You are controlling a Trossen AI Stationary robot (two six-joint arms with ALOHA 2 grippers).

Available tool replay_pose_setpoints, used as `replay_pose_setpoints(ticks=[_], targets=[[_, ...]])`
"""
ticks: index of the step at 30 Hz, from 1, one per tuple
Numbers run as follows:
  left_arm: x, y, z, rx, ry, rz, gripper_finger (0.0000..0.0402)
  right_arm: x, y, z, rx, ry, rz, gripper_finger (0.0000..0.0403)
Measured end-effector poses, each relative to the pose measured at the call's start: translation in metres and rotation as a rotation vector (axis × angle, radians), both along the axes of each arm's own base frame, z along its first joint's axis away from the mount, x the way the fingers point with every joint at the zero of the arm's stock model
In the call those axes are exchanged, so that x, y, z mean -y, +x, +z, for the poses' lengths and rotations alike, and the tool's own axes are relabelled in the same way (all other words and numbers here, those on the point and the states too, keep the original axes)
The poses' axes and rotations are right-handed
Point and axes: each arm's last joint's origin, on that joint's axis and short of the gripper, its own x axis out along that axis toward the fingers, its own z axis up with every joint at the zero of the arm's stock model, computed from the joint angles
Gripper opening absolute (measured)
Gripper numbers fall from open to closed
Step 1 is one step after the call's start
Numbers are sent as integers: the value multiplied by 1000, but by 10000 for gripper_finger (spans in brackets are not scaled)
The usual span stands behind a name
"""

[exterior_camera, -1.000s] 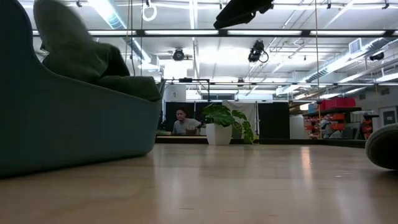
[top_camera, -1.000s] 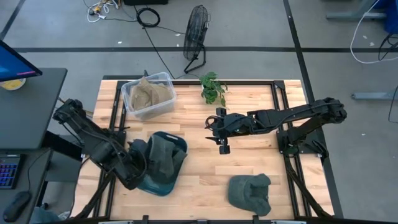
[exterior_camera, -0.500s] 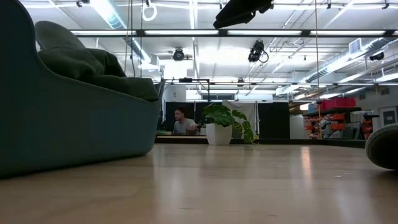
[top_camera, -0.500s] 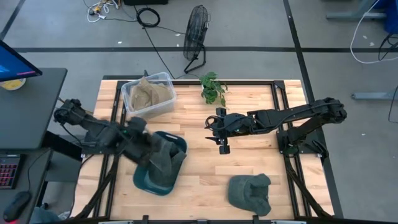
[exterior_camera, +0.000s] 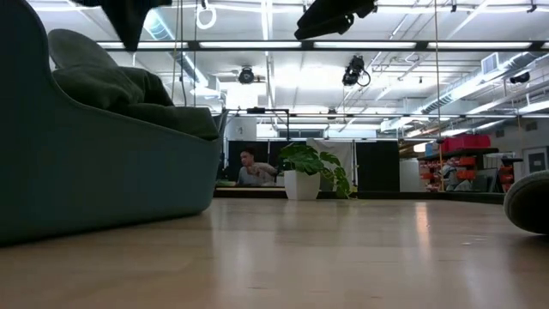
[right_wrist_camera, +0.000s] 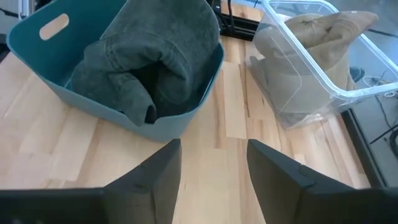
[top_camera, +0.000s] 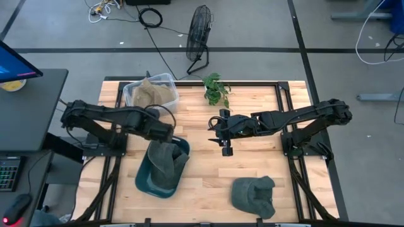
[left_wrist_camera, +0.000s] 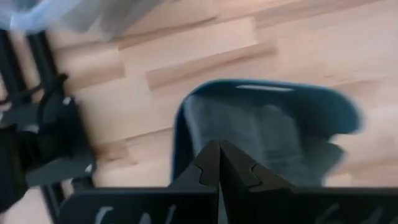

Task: Pick & Place hat
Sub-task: Put the top gray cap into the blue bin

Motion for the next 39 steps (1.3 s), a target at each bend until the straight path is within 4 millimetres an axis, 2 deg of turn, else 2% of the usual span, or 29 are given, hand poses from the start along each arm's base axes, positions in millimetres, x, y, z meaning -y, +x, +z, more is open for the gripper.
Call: replay_pose_setpoints(ticks=[5,8,13,18,22,29,34,39], targets=[[0,9,-40,-67,-84,60,1,0,0,0,2,17,-11,187],[9,9,-52,-75,-150,76,1,0,0,0,1,20,-14,187],[31,13,-46,23,-211,106,1,0,0,0,2,19,-13,187],[52,8,-37,54,-235,111,1,1,0,0,1,13,-13,187],[63,1,-29,66,-168,48,1,3,1,-1,-1,13,-18,187],[57,-13,-10,10,-33,69,1,3,3,-3,-1,13,-18,187],[49,-14,-18,-2,37,62,1,2,4,-4,-8,12,-19,187],[41,-15,-38,-68,73,117,1,2,4,-4,-9,18,-22,187]])
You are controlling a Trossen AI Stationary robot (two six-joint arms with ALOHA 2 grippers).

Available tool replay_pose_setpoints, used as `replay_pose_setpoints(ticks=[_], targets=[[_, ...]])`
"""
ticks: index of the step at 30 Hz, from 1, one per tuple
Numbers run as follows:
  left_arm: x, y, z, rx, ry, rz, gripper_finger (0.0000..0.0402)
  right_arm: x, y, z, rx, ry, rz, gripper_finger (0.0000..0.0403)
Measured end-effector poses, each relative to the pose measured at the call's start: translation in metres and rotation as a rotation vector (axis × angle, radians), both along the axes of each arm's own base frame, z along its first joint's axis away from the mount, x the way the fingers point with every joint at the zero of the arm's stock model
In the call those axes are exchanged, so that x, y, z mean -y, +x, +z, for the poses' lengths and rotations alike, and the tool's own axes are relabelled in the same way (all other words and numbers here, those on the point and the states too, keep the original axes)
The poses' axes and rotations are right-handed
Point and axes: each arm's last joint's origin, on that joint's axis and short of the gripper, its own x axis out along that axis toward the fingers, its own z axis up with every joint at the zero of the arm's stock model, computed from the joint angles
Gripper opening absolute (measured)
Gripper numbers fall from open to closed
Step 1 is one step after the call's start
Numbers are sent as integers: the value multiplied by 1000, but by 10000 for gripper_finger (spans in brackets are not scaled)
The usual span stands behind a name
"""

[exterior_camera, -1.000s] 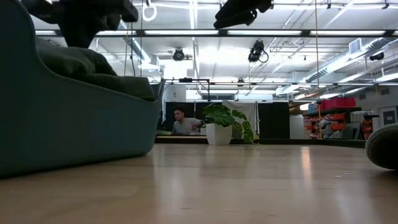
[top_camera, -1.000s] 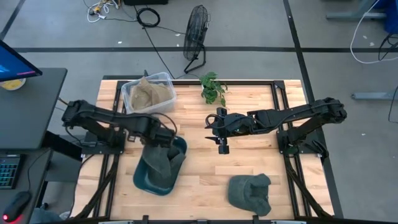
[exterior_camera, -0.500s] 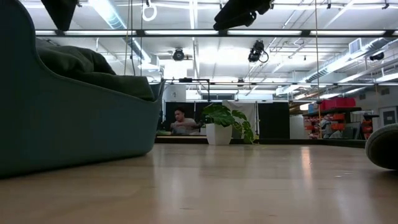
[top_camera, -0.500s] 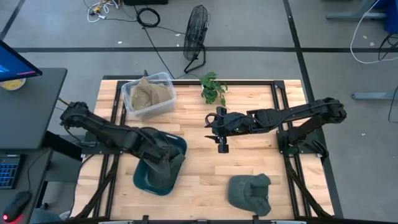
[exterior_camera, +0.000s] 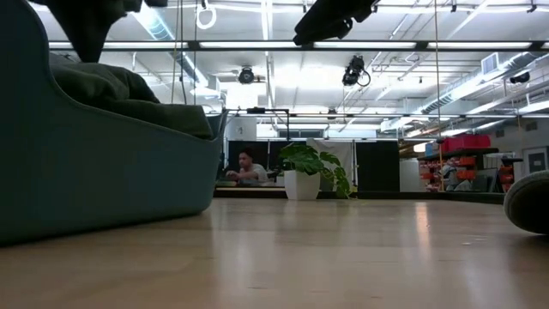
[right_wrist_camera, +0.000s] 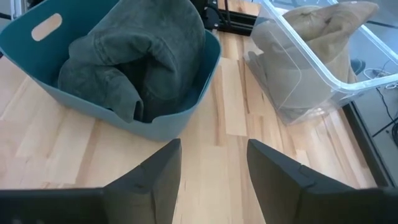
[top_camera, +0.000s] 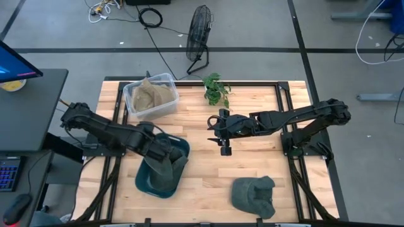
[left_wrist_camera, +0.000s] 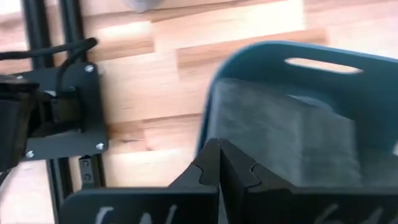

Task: Pick & Place hat
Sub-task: Put the top gray cap into the blue bin

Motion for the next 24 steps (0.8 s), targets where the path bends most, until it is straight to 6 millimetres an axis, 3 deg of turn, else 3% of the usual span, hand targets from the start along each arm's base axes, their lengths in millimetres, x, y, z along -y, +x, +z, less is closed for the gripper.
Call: replay_pose_setpoints(ticks=[6,17,24], targets=[[-2,-2,-21,-50,-40,68,1,0,0,0,-4,0,0,187],[12,13,-49,129,-130,40,1,0,0,0,-4,0,0,187],[13,13,-81,158,-177,27,1,0,0,0,-4,0,0,187]])
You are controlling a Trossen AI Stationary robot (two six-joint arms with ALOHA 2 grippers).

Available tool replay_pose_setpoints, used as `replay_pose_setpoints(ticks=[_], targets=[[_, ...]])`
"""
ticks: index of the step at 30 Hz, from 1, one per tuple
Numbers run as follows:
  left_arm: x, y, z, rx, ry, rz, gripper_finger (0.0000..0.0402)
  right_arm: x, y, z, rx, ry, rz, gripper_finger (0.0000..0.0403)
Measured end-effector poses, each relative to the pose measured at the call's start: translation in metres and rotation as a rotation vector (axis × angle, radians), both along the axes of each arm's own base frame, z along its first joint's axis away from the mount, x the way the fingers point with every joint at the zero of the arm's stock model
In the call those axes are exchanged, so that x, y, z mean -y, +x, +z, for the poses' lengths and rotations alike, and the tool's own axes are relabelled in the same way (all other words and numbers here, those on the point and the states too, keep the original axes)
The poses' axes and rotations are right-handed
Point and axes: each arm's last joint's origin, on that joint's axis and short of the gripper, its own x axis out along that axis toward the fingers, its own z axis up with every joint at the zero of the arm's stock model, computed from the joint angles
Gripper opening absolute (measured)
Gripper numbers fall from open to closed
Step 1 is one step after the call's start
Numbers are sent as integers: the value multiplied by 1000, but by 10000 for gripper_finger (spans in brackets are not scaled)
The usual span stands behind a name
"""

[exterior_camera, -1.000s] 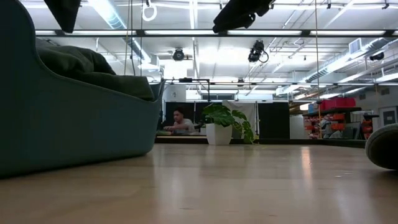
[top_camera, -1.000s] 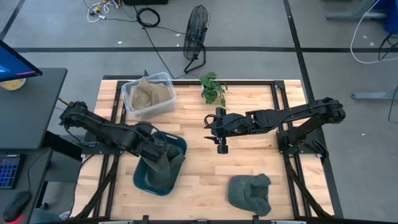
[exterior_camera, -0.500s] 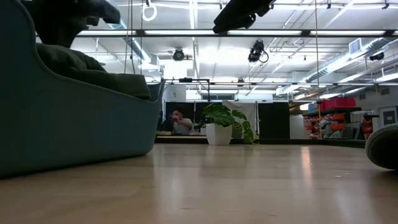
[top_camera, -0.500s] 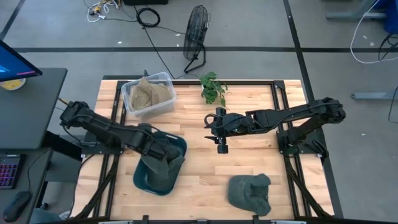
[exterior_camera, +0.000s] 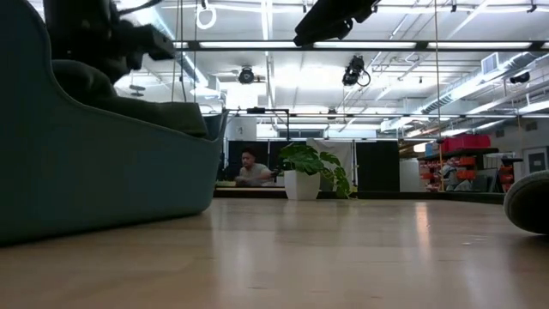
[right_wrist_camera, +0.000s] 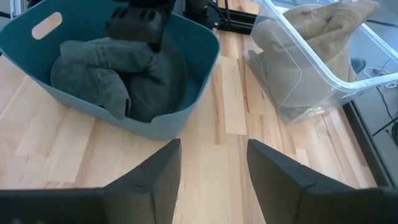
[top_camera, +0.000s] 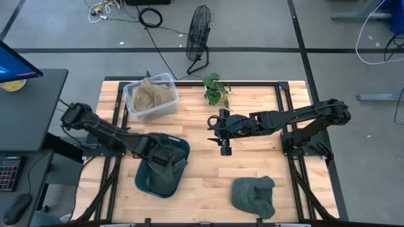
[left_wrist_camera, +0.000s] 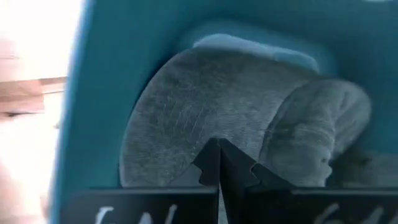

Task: Pick & Place hat
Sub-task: Put the top gray cap into the blue bin, then put the gray cap into the blue bin

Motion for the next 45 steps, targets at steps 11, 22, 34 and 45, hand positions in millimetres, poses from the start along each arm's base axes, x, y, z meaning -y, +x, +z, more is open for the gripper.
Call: replay_pose_setpoints(ticks=[11,22,34,45], targets=[[0,1,10,-11,9,-48,2,0,-1,0,-8,-18,12,187],[-3,23,110,258,299,-216,2,-13,-32,-5,-272,281,103,187],[-40,40,124,248,401,-367,33,-61,-78,-23,-829,741,-234,187],[-68,60,128,344,390,-461,135,-106,-95,-55,-863,952,-539,187]])
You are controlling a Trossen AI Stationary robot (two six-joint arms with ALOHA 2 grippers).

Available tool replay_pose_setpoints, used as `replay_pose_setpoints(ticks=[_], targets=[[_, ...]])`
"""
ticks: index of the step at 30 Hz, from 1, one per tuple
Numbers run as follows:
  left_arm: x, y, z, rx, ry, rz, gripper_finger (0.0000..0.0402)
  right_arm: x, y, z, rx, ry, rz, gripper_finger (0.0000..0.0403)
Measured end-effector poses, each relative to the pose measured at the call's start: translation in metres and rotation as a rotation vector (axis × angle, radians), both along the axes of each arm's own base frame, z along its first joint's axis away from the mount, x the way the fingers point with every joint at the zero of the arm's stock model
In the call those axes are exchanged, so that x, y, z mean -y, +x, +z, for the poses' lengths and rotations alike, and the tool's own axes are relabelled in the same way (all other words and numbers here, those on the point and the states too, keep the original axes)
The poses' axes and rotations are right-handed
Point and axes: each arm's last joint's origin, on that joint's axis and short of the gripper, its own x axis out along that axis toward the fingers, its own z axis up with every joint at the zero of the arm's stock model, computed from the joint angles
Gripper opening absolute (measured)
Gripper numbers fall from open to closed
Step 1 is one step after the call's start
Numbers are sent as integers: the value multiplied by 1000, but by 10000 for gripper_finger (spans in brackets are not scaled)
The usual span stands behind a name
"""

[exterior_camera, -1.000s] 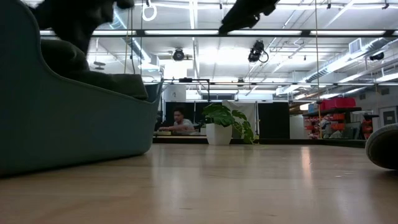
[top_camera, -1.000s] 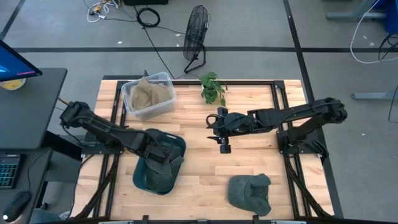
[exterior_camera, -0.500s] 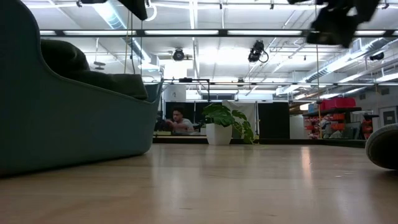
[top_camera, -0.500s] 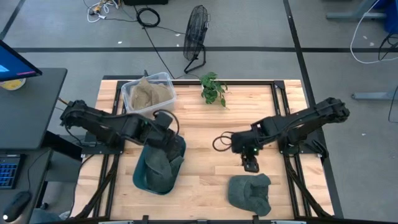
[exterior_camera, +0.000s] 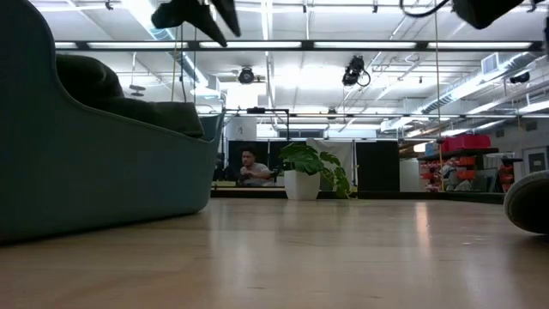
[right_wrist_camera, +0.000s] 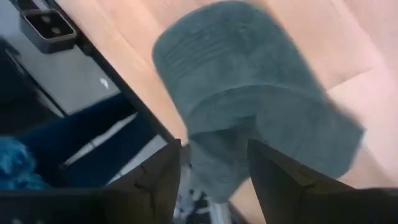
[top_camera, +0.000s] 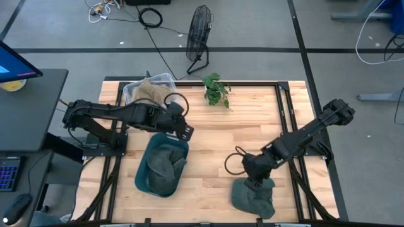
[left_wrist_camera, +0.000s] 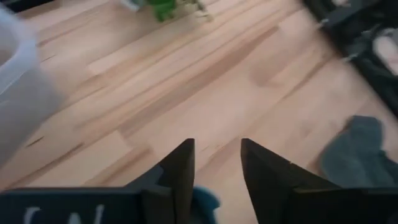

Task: Pick & Place hat
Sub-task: Put the gray cap into the blue bin

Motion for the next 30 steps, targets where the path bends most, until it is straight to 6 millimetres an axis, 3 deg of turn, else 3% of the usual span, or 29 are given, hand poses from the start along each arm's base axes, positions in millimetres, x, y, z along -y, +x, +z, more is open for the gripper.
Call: replay_pose_setpoints(ticks=[11,21,25,30], targets=[[15,3,3,41,7,-86,139,-33,-9,-25,-208,-49,-279,187],[26,1,3,42,8,-122,138,-67,22,-67,-215,68,-430,187],[28,1,3,42,8,-129,138,-72,26,-92,-297,17,-479,187],[29,0,3,42,7,-133,138,-74,28,-91,-283,34,-435,181]])
